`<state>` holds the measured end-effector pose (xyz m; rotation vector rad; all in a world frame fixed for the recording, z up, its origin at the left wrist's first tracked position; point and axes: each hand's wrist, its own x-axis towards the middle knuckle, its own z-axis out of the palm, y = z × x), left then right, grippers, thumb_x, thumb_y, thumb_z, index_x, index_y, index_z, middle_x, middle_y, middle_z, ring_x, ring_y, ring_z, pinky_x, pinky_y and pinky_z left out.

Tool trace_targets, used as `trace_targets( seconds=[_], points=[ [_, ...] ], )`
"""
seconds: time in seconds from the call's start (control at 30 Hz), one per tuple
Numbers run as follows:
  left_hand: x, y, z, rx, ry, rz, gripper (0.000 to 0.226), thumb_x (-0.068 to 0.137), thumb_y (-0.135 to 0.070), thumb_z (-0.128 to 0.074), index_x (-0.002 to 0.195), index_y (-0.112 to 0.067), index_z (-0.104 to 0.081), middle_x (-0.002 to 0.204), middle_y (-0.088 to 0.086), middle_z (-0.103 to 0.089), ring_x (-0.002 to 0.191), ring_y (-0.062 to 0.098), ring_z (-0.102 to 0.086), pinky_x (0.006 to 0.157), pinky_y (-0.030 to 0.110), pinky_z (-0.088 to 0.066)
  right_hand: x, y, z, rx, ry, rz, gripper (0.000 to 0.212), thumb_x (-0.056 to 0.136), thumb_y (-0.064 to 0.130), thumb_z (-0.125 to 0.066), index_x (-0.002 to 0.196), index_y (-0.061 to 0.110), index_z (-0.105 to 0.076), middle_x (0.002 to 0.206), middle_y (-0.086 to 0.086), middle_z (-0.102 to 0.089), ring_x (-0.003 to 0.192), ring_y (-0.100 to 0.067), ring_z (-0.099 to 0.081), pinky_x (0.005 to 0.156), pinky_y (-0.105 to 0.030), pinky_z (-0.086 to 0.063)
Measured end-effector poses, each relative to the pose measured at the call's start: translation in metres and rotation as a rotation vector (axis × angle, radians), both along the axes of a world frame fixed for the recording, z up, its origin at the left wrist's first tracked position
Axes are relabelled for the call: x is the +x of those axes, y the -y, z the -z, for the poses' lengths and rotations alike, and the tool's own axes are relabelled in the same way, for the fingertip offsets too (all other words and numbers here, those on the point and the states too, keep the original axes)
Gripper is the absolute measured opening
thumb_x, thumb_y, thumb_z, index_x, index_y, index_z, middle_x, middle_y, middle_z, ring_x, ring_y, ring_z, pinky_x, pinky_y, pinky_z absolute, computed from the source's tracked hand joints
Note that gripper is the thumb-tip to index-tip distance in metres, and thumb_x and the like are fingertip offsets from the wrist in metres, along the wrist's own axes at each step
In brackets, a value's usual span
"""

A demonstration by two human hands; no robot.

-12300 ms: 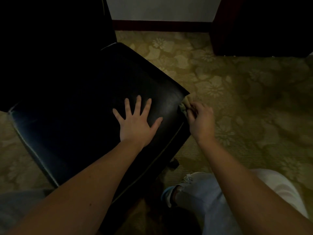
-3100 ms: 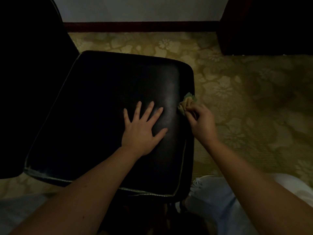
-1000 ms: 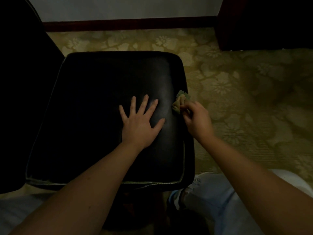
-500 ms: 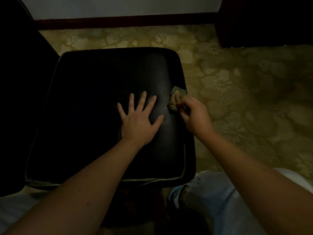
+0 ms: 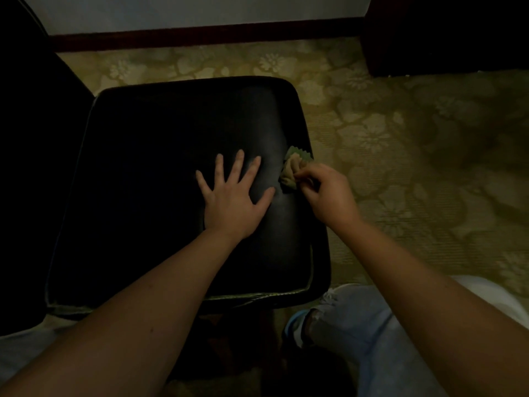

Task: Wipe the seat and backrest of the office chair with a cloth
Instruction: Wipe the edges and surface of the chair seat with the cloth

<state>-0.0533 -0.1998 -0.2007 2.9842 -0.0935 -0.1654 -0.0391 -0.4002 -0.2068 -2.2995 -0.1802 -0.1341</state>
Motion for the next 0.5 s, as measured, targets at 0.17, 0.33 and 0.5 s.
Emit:
trace_targets(
  seconds=[0.17, 0.33, 0.5],
  points=[
    [0.000, -0.001, -0.005, -0.015, -0.038, 0.017, 0.073, 0.095, -0.073, -0.027, 0.161, -0.044, -0.009, 0.172, -0.007, 0.002, 0.157, 0.030, 0.008, 0.120, 0.068, 0.005, -0.009, 0.001, 0.002, 0.007, 0.019, -0.006, 0.017, 0.083, -0.001, -0.068, 0.096, 0.009, -0.074, 0.095, -0.003, -0.067, 0.088, -0.012, -0.060, 0.077, -0.014, -0.041],
    [-0.013, -0.012, -0.023, 0.074, -0.087, 0.118, 0.071, 0.097, -0.072, -0.026, 0.160, -0.044, -0.009, 0.172, -0.004, 0.000, 0.158, 0.030, 0.005, 0.119, 0.070, 0.006, 0.005, -0.004, -0.002, 0.017, -0.032, 0.077, 0.019, 0.086, 0.000, -0.065, 0.101, 0.008, -0.073, 0.102, -0.005, -0.067, 0.092, -0.013, -0.060, 0.080, -0.011, -0.039],
    [-0.050, -0.016, -0.016, 0.088, -0.085, 0.085, 0.073, 0.096, -0.074, -0.016, 0.160, -0.044, 0.000, 0.172, -0.005, 0.006, 0.157, 0.029, 0.008, 0.119, 0.070, 0.004, -0.014, -0.005, -0.004, 0.000, -0.037, 0.078, 0.019, 0.085, -0.001, -0.065, 0.100, 0.007, -0.073, 0.100, -0.007, -0.066, 0.089, -0.011, -0.058, 0.076, -0.004, -0.034]
  ],
)
